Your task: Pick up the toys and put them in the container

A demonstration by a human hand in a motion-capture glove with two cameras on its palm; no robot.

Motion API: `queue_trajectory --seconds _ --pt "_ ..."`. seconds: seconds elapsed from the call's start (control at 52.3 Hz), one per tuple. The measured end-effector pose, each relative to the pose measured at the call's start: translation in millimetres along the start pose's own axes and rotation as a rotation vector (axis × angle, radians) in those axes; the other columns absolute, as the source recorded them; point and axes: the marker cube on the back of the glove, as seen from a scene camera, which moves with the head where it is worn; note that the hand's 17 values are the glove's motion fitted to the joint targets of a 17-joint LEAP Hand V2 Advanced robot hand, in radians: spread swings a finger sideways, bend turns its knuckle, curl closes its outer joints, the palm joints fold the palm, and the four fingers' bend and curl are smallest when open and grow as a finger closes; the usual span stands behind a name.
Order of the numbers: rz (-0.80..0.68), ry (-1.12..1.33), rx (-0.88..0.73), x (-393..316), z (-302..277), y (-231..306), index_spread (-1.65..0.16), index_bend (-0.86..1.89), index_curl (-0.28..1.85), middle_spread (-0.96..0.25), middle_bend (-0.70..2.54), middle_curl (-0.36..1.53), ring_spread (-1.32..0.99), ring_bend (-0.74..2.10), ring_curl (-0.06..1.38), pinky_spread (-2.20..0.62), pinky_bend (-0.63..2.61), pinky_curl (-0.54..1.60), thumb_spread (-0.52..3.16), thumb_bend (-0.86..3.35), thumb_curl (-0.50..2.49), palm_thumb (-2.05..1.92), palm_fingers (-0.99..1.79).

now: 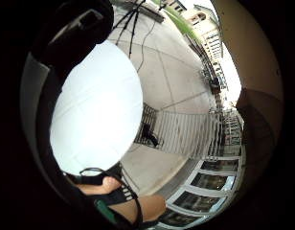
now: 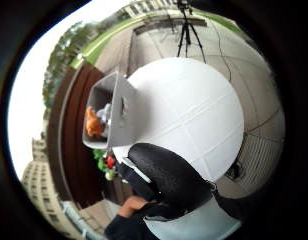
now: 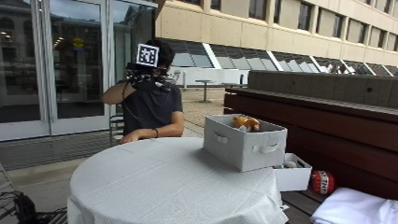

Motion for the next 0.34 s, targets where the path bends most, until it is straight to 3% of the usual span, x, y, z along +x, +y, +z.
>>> queue_trajectory --seconds 0.096,0.172,0.268,0.344 --pt "-0.097 -0.004 0.142 10 20 -17 -0.3 0.12 0.24 -0.01 0.19 0.44 -0.01 0.5 0.23 -0.02 1.03 0.33 0.99 -0.08 0.2 -0.1 -0.07" --pt "0.004 -0.005 0.016 11 25 -4 -0.3 0.13 0.24 -0.01 0.19 0.44 -0.02 0.49 0.23 -0.02 1.03 0.33 0.99 -0.08 0.2 -0.1 -0.07" --pt "-0.088 -0.02 0.124 18 41 -14 -0.3 0.14 0.24 -0.02 0.19 0.43 -0.05 0.47 0.23 -0.04 0.99 0.32 0.99 -0.08 0.2 -0.1 -0.09" --pt "-0.049 -0.03 0.046 19 45 -9 -0.29 0.16 0.25 -0.02 0.2 0.43 -0.09 0.43 0.22 -0.06 0.93 0.31 1.0 -0.08 0.19 -0.11 -0.09"
